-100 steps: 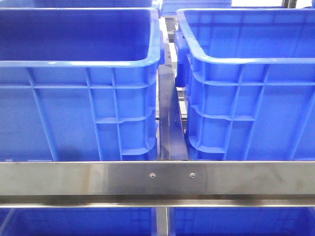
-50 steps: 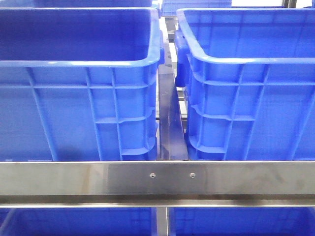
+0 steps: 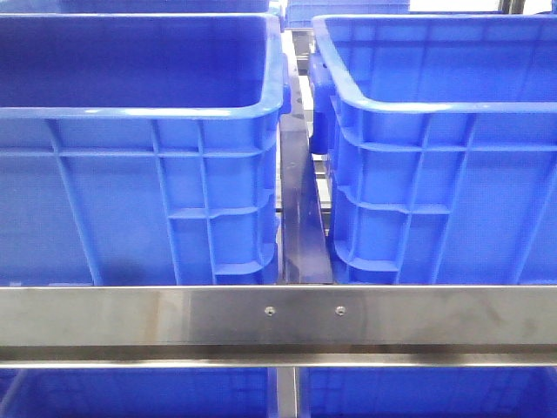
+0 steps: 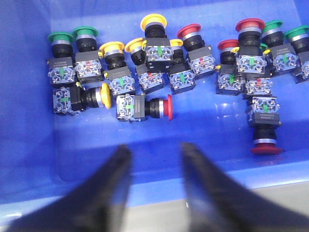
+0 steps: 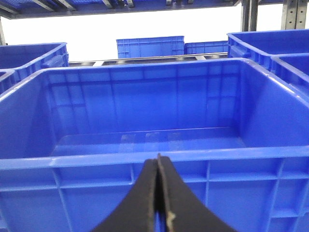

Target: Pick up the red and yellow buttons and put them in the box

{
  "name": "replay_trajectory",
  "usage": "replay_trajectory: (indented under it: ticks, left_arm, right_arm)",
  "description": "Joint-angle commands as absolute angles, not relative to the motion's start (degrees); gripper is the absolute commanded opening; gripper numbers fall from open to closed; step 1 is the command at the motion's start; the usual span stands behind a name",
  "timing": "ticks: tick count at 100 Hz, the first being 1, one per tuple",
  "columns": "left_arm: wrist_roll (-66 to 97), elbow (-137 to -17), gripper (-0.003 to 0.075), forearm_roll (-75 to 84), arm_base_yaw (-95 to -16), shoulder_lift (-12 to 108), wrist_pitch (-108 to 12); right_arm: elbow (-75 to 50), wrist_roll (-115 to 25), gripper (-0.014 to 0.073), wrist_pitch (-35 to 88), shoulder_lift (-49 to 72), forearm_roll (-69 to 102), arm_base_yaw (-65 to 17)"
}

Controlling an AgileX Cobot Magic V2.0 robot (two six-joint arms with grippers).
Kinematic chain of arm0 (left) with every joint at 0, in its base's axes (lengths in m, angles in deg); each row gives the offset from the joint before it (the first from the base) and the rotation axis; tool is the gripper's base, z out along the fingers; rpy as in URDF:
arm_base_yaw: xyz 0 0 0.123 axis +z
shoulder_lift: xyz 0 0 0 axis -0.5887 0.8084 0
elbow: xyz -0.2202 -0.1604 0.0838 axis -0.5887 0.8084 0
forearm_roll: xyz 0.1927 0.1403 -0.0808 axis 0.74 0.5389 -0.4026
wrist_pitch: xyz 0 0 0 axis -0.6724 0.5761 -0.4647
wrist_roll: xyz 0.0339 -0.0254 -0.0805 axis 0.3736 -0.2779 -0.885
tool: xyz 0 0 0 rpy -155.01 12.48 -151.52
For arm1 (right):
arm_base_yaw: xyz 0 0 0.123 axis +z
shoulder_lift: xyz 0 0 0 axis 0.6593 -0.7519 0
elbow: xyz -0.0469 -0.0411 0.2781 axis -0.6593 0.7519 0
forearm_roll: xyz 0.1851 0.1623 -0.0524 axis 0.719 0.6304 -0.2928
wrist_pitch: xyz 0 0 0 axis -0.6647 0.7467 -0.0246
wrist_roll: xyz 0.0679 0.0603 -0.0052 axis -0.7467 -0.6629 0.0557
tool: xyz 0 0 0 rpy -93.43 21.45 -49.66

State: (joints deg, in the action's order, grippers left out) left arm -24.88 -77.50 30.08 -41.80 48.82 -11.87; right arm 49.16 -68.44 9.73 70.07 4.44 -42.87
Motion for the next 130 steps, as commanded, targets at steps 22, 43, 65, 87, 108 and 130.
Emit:
replay_trajectory:
  ticks: [22,43,65,87,108,130]
  left_arm:
    - [-22.31,-79.81,0.0484,23.44,-41.72,50.17,-18.25]
    - [-21.7,-84.0,0.0484,22.44,-46.35,57.66,-19.15]
    - [-21.7,-91.41,0.0484,22.66,-51.95,69.79,-19.5]
    - [-21.7,-97.98,0.0484,22.66,-55.04,79.91,-19.37]
    - [-21.7,-102.0,0.0484,22.81,-56.7,86.13,-19.06]
    - [-21.7,-103.34,0.0484,23.07,-57.12,90.41,-19.85]
  right_arm:
    - [48.01,-68.27,-0.0068,5.06,71.32,3.9,-42.79]
    - [48.01,-68.27,-0.0068,5.06,71.32,3.9,-42.79]
    - [48.01,-68.27,-0.0068,5.06,71.32,3.9,-42.79]
    - [48.01,-68.27,-0.0068,5.06,71.32,3.9,-42.79]
    - [48.01,-68.27,-0.0068,5.06,71.32,3.9,-42.79]
    - [48.01,-68.27,-0.0068,5.06,71.32,3.9,-42.79]
